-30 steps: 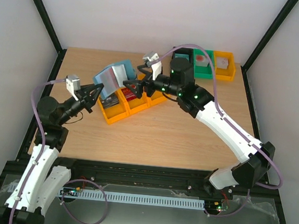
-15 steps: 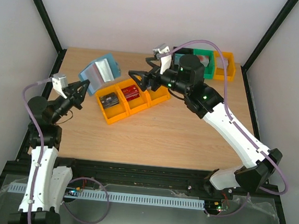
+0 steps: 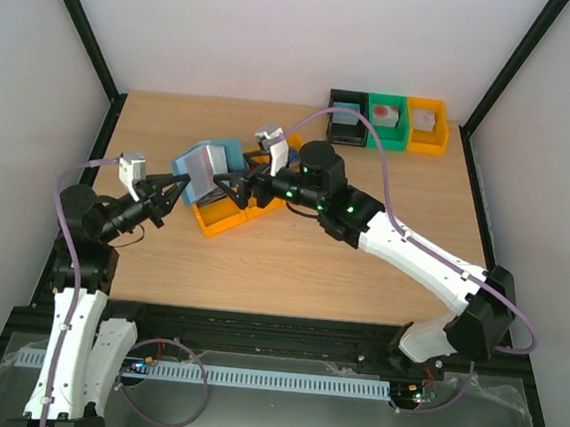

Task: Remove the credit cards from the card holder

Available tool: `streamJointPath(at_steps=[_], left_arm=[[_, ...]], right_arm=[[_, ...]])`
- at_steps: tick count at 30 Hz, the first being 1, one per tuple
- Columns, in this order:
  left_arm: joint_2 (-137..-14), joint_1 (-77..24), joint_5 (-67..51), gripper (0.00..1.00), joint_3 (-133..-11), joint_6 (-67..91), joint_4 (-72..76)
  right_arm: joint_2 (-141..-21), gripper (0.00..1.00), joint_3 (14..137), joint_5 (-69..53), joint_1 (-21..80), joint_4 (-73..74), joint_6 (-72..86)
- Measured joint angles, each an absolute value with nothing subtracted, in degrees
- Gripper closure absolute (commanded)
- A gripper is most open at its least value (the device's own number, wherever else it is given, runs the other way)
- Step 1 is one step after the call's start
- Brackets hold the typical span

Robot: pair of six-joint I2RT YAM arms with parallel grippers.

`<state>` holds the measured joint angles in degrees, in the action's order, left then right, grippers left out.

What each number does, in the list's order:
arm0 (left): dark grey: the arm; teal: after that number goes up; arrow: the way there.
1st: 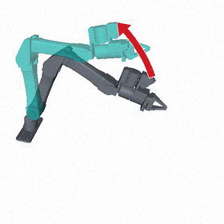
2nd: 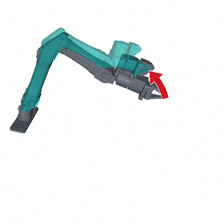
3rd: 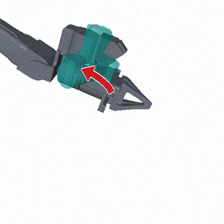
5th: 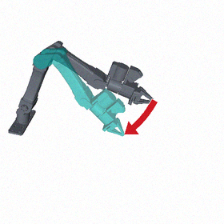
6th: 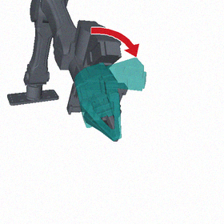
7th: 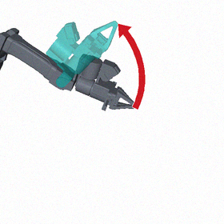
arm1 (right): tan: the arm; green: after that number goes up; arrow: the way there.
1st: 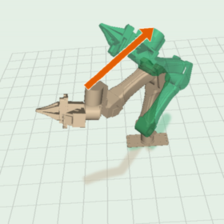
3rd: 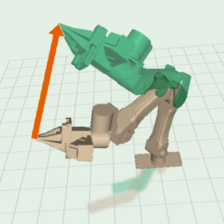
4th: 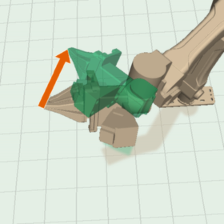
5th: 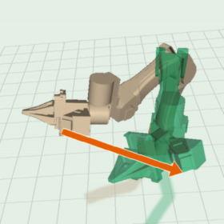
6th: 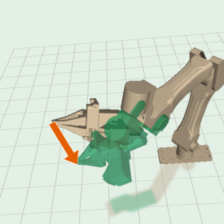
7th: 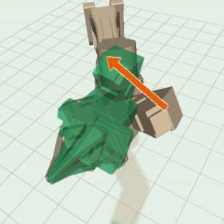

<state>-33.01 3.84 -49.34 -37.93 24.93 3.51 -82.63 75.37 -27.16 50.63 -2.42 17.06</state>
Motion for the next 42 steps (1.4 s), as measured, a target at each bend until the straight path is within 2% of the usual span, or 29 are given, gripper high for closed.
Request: streamJointPath(at_steps=[5, 11, 14, 19, 21, 23, 24, 25, 29, 31, 34, 42], left_arm=[[-29.41, 3.77, -52.36, 0.98, -38.33, 22.46, -1.91], [-23.44, 3.18, -58.54, 0.98, -37.39, 24.91, -0.60], [-21.12, 2.85, -60.18, 0.98, -34.48, 27.62, 1.17], [-18.68, 1.76, -61.76, 0.98, -32.27, 29.58, 3.14], [-18.15, 1.15, -62.98, 0.98, -32.18, 30.52, 4.58], [-17.93, 0.38, -64.23, 0.98, -31.40, 32.45, 7.51], [-17.78, -0.08, -64.55, 0.98, -30.74, 33.36, 8.91], [-17.58, -0.54, -64.73, 0.98, -30.13, 34.17, 10.11], [-17.23, -2.04, -65.04, 0.98, -28.77, 37.34, 14.20], [-17.52, -2.24, -65.14, 0.98, -28.75, 38.68, 16.34], [-18.50, -2.35, -65.36, 0.98, -28.77, 39.86, 18.85], [-23.03, -4.84, -65.56, 0.98, -28.10, 43.55, 25.21]], right_arm=[[-82.63, 0.01, 73.80, -27.22, 52.84, -3.33, 16.71], [-82.39, 0.01, 71.46, -26.52, 56.07, -3.05, 12.93], [-82.15, 0.18, 70.11, -28.12, 56.27, -3.01, 12.03], [-81.30, 0.53, 68.64, -33.76, 56.27, -3.01, 11.09], [-79.13, 0.61, 66.02, -35.88, 56.25, -4.16, 11.22], [-76.77, 0.64, 63.96, -36.99, 56.23, -4.82, 11.11], [-75.48, 0.63, 63.00, -37.78, 56.21, -5.06, 11.22], [-74.41, 0.58, 62.35, -38.54, 56.21, -5.17, 11.40], [-70.87, 0.19, 59.92, -39.81, 56.23, -6.81, 11.90], [-69.38, 0.08, 58.89, -39.70, 56.23, -7.29, 11.73], [-68.60, 0.00, 58.50, -38.04, 56.23, -8.12, 11.29], [-72.90, 0.02, 58.78, -34.68, 56.18, -8.43, 10.76]])
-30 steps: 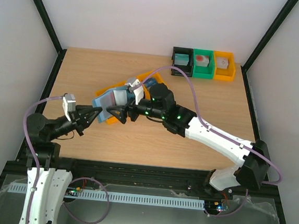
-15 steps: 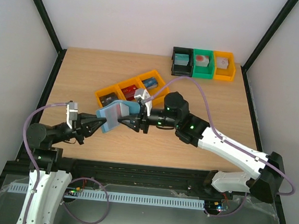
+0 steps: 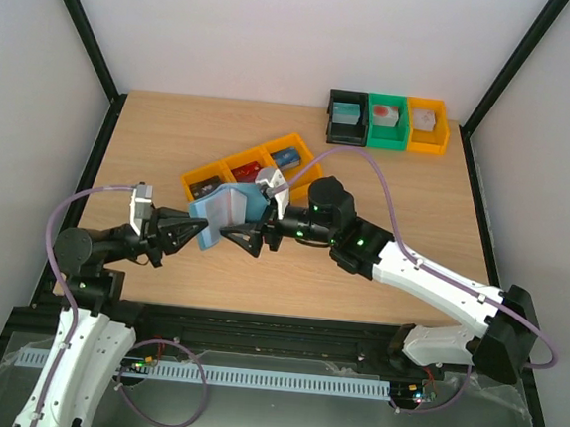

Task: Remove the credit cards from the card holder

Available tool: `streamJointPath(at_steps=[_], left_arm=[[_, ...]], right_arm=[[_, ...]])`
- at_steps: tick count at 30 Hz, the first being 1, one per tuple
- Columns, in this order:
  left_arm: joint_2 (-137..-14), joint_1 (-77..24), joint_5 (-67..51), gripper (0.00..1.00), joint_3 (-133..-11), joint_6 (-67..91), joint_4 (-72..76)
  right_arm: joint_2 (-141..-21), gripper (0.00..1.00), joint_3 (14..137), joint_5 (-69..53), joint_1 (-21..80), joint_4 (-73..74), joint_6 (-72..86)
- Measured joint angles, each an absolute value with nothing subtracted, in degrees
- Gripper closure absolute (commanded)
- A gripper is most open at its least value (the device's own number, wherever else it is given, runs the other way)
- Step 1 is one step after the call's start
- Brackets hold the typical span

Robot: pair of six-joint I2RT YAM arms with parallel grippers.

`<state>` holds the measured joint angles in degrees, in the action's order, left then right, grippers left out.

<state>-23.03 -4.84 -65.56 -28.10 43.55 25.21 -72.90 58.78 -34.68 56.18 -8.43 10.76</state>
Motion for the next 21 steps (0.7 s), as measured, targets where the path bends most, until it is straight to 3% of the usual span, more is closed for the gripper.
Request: streamJointPath(at_steps=[14, 18, 21], left_arm=[[-23.42, -8.97, -65.41, 0.98, -27.64, 35.07, 23.18], [-21.85, -9.78, -64.14, 0.98, -27.14, 31.90, 21.45], [-20.88, -10.02, -62.37, 0.98, -26.13, 30.52, 20.78]], right_arm=[[-74.83, 0.01, 58.74, -39.79, 55.88, -10.11, 9.13], [-75.55, 0.30, 58.74, -42.35, 55.88, -11.14, 8.86], [-76.29, 0.38, 58.76, -43.88, 55.92, -12.12, 9.39]])
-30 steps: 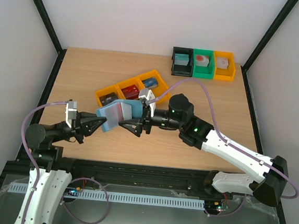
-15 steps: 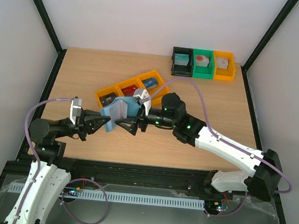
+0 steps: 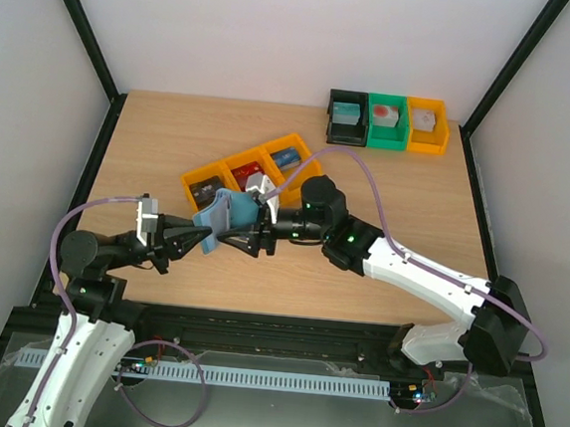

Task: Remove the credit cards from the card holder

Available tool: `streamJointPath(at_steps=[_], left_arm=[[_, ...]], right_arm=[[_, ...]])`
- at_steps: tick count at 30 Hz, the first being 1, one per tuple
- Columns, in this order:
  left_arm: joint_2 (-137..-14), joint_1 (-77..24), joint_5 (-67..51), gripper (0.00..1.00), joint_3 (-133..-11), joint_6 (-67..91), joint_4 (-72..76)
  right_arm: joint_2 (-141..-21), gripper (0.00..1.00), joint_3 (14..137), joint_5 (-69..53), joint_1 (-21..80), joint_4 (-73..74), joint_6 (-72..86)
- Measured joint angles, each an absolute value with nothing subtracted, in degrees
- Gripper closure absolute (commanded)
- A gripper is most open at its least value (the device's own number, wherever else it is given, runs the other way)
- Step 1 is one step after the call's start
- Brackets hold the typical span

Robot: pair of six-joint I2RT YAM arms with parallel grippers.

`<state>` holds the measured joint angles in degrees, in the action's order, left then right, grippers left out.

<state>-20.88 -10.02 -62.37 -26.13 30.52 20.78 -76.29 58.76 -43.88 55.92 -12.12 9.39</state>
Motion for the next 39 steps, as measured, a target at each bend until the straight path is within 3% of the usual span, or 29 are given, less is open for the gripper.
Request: streamJointPath(at_steps=[13, 14, 16, 18, 23, 29, 33, 36, 39], left_arm=[[-20.10, -10.07, -58.78, 0.98, -24.58, 30.83, 18.20], [-20.03, -10.07, -58.13, 0.98, -24.58, 30.48, 17.45], [-19.84, -10.07, -56.42, 0.98, -24.58, 29.87, 15.79], [-19.49, -10.13, -54.85, 0.98, -24.58, 29.43, 14.13], [-17.41, -10.68, -50.43, 0.98, -24.58, 28.49, 10.13], [-16.47, -11.00, -48.95, 0.98, -24.56, 28.42, 7.99], [-16.47, -10.98, -48.97, 0.98, -24.51, 28.58, 7.70], [-16.34, -10.72, -48.14, 0.98, -24.27, 28.53, 7.77], [-16.36, -10.72, -48.88, 0.98, -24.16, 28.99, 8.51]], right_arm=[[-77.62, 0.65, 59.59, -42.98, 55.68, -9.74, 9.65], [-77.62, 0.63, 59.77, -41.95, 55.68, -9.04, 9.65], [-77.78, 0.42, 60.18, -39.94, 55.70, -7.97, 9.65], [-78.24, 0.28, 60.55, -37.69, 55.92, -7.33, 9.69], [-79.35, 0.00, 61.87, -33.50, 56.36, -6.17, 10.61], [-80.03, 0.00, 62.46, -27.29, 60.90, -6.31, 8.86], [-81.34, 0.11, 63.94, -22.33, 64.31, -6.72, 7.68], [-81.32, 0.30, 64.01, -21.21, 64.53, -6.72, 7.29], [-81.36, 0.41, 63.96, -19.90, 64.42, -6.42, 6.42]])
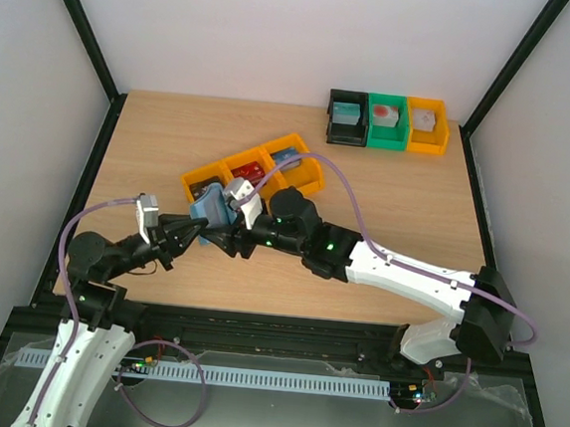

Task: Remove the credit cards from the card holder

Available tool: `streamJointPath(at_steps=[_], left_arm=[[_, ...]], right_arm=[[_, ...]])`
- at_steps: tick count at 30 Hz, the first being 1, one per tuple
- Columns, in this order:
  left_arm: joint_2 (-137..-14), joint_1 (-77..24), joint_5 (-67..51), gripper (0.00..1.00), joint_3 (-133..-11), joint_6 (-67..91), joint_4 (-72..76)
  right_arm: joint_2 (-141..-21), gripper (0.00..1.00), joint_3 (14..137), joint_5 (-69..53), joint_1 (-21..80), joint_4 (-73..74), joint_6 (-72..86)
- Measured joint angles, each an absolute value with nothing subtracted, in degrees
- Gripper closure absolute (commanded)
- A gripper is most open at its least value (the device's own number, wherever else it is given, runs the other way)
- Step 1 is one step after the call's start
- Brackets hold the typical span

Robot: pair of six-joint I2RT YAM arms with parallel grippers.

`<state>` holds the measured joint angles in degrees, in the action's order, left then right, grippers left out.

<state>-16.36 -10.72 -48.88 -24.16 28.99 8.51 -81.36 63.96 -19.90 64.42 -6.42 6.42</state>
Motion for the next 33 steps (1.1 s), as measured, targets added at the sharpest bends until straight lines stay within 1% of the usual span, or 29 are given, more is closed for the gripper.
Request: streamJointPath(at_steps=[4, 8, 17, 22, 26, 27, 30, 31, 32, 33], left_arm=[[-16.19, -10.72, -50.63, 0.96, -23.07, 29.76, 11.11], [-16.19, -10.87, -52.31, 0.85, -22.09, 30.87, 13.72], [-15.90, -11.14, -54.24, 0.72, -21.78, 32.47, 16.49], [-14.81, -11.22, -55.02, 0.71, -21.15, 34.13, 19.33], [-14.04, -11.20, -55.64, 0.65, -21.04, 35.18, 21.19], [-13.93, -11.18, -55.72, 0.64, -21.04, 35.31, 21.54], [-13.85, -10.92, -55.86, 0.70, -21.04, 35.59, 21.96], [-13.85, -10.92, -55.81, 0.69, -21.04, 35.62, 21.96], [-13.82, -10.90, -55.61, 0.66, -21.04, 35.46, 21.96], [-13.80, -10.90, -55.27, 0.60, -21.04, 35.35, 21.89]], right_arm=[[-80.53, 0.50, 62.85, -20.43, 64.49, -7.03, 5.69], [-79.61, 0.54, 61.23, -21.65, 64.47, -8.62, 5.02], [-78.72, 0.56, 60.12, -26.96, 64.36, -10.00, 3.09], [-77.36, 0.57, 59.02, -29.58, 64.20, -10.85, 2.55], [-75.81, 0.58, 58.26, -31.00, 64.20, -11.16, 1.91], [-75.72, 0.58, 58.26, -31.27, 64.20, -11.20, 1.83], [-75.61, 0.58, 58.24, -31.88, 64.20, -11.33, 1.65], [-75.61, 0.58, 58.24, -31.92, 64.20, -11.38, 1.65], [-75.61, 0.58, 58.24, -31.92, 64.14, -11.40, 1.67], [-75.61, 0.58, 58.24, -31.92, 64.10, -11.46, 1.69]])
